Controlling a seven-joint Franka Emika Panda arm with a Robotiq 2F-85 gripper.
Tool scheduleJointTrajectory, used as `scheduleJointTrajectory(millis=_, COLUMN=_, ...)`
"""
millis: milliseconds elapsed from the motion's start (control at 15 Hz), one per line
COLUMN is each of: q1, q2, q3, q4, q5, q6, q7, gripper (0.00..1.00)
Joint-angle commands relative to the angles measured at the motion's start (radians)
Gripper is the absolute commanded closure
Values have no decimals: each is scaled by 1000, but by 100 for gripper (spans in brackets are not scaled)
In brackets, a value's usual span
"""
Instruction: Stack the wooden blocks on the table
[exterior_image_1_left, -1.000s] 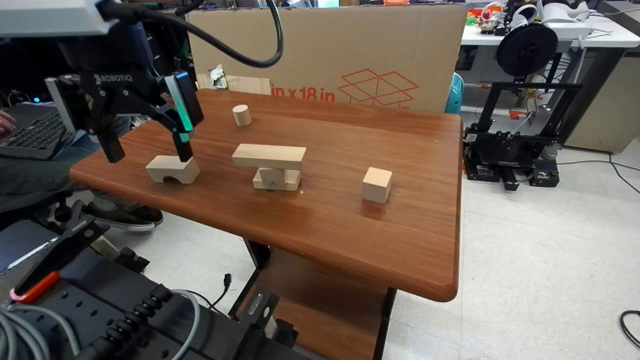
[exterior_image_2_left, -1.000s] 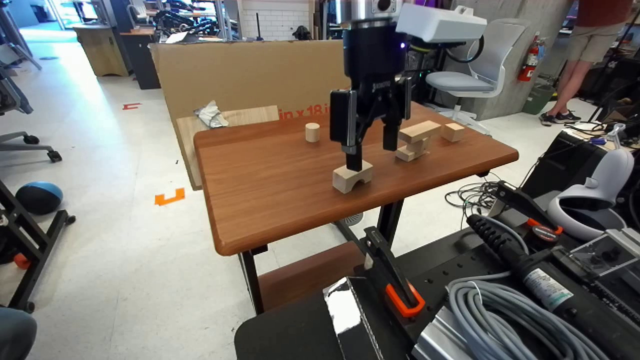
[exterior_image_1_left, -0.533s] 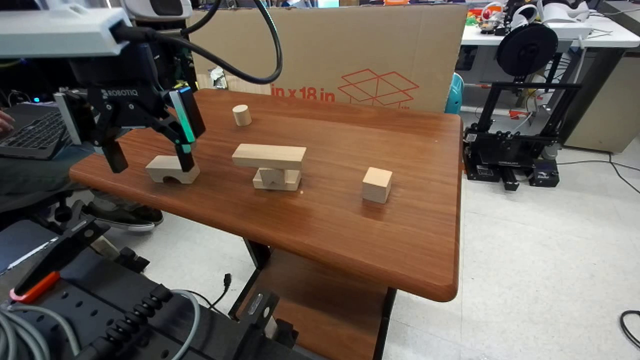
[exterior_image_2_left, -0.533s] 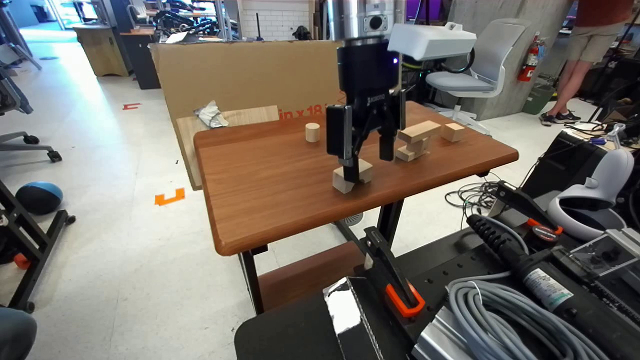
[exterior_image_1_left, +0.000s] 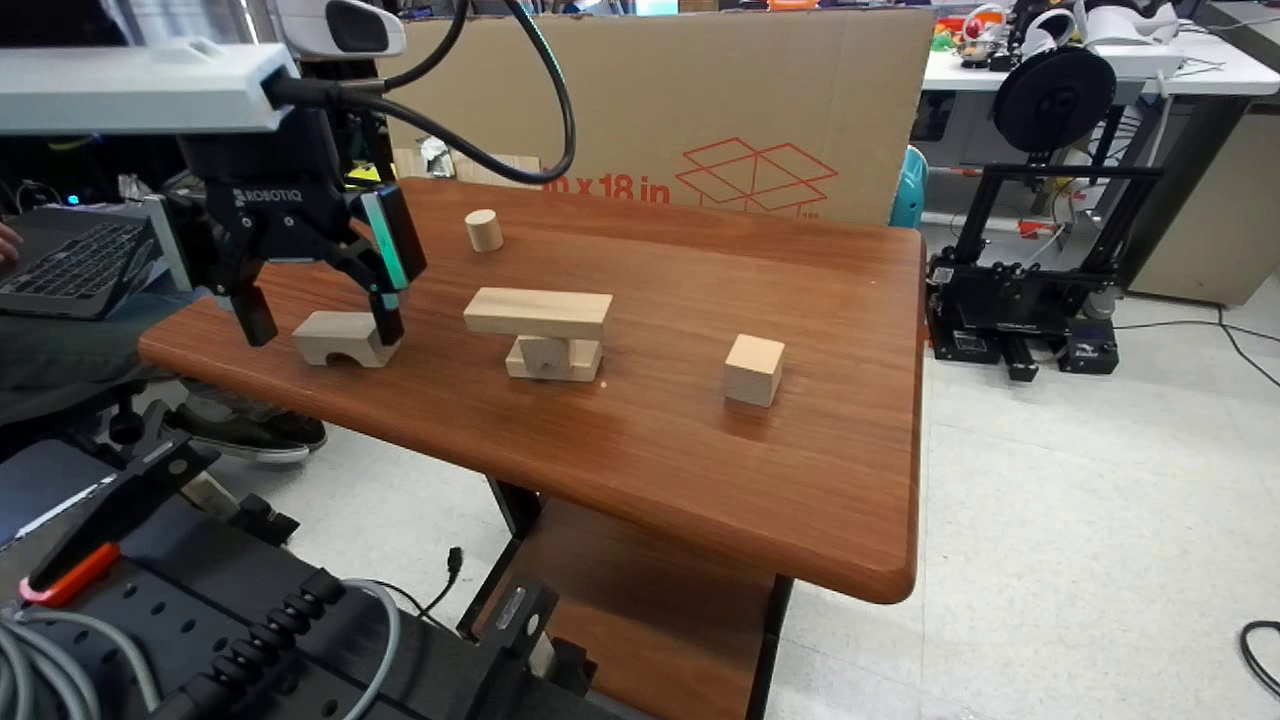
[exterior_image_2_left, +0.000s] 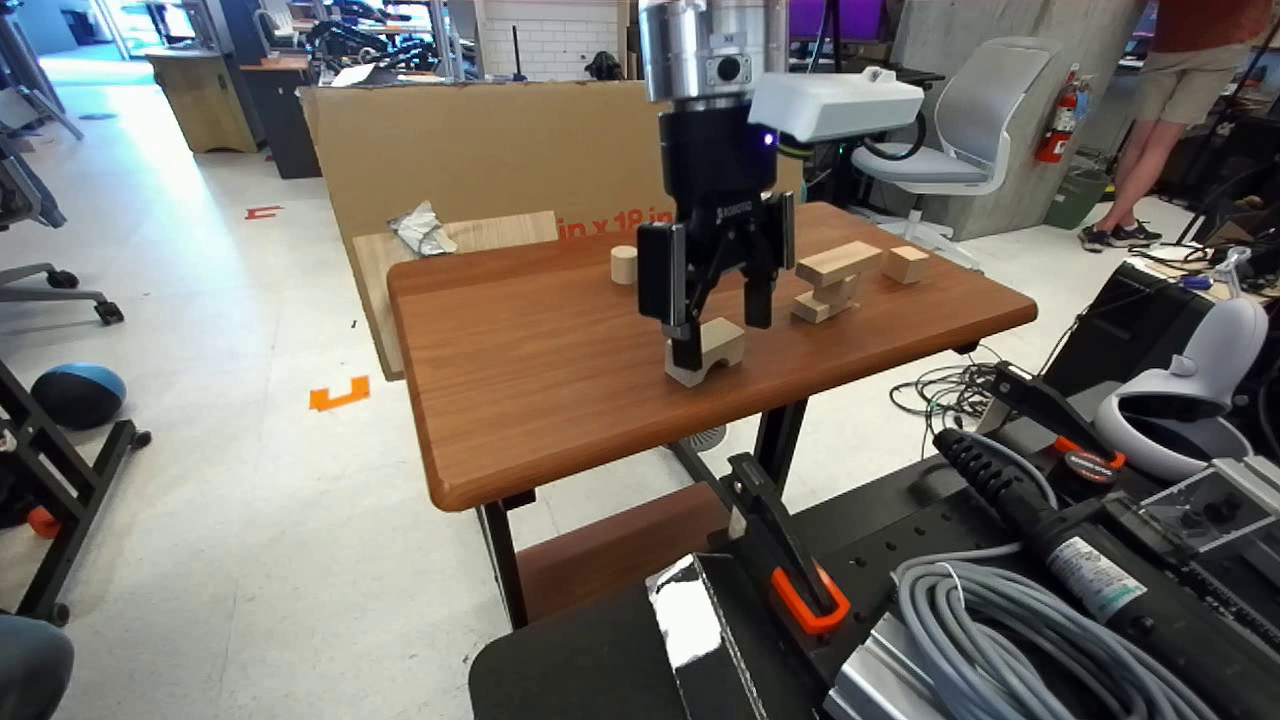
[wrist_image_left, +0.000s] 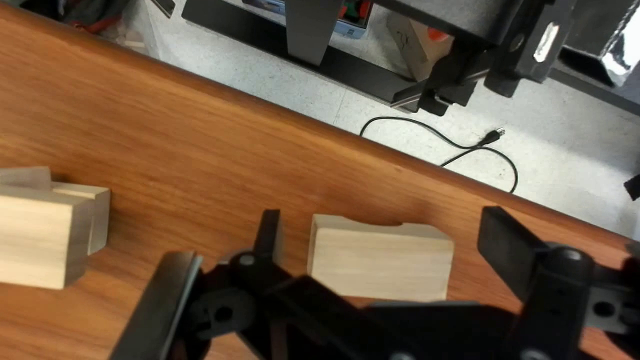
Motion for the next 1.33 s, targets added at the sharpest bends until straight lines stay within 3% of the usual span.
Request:
scheduleJointTrajectory(millis=0, q1=7, q2=31, q3=-1, q4=44, q5=-23, q6=-26, q7=24, gripper=26)
scheduleJointTrajectory(millis=267, q1=4, q2=22, q3=0, q4=44, q5=-18, q6=-44, q7=25, gripper=56)
scheduleJointTrajectory(millis=600, q1=-43, q2=-118, q3=36, q4=14, q5=77, q6=-115, q7=-44, gripper=56)
scheduleJointTrajectory(millis=867, q1=-63, q2=-269, q3=8, q4=13, q5=133, q6=-235, q7=-60, gripper=56)
scheduleJointTrajectory(millis=1267, q1=-94, q2=-303, q3=-60, q4=70, q5=13, q6=-338, q7=-40, gripper=56)
